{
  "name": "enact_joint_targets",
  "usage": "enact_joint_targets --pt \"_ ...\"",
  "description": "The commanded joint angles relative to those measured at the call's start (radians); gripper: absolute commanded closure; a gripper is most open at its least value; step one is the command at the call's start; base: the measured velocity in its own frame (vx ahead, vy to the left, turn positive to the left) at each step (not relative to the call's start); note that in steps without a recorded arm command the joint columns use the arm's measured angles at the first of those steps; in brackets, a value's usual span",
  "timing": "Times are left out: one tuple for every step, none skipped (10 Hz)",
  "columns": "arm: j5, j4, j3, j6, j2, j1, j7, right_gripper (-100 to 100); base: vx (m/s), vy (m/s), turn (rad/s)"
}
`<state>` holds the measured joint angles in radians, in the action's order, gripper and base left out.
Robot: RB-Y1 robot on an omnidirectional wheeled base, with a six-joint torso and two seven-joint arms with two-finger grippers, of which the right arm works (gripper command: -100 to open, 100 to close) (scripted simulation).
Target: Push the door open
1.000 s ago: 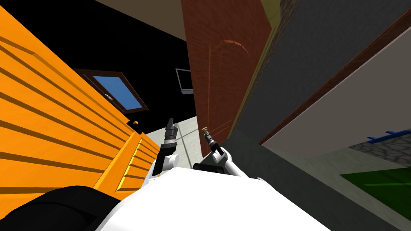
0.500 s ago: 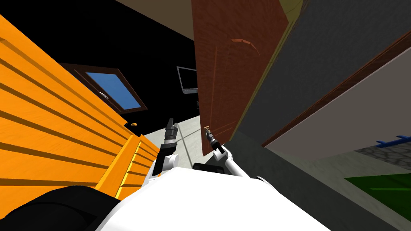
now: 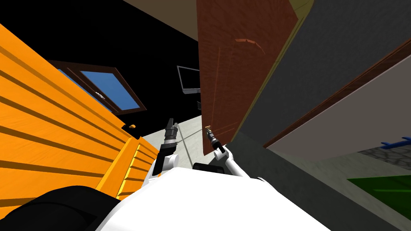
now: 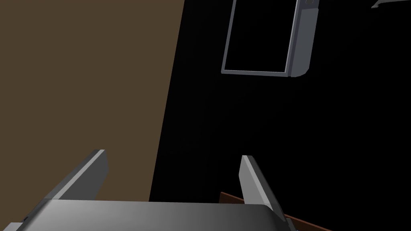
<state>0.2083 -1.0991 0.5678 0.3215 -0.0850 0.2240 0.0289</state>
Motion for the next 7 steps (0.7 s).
enact_joint_targets --pt "0.002 0.024 -0.032 0.021 -0.007 0.023 -0.001 100 0.037 0.052 -0.001" --pt "0.002 0.024 -0.032 0.021 -0.007 0.023 -0.001 100 0.028 0.042 -0.016" --pt "0.0 0.029 -0.043 0.021 -0.005 0.025 0.001 100 0.032 0.061 -0.008" --pt "0.0 0.029 -0.043 0.021 -0.005 0.025 0.001 100 0.034 0.057 -0.014" --pt "-0.001 0.035 -0.055 0.022 -0.003 0.027 0.003 100 0.05 0.054 -0.031" --pt "-0.001 0.035 -0.055 0.022 -0.003 0.027 0.003 100 0.04 0.048 -0.044" --pt "-0.002 0.041 -0.066 0.023 -0.001 0.029 0.005 100 0.049 0.047 -0.057"
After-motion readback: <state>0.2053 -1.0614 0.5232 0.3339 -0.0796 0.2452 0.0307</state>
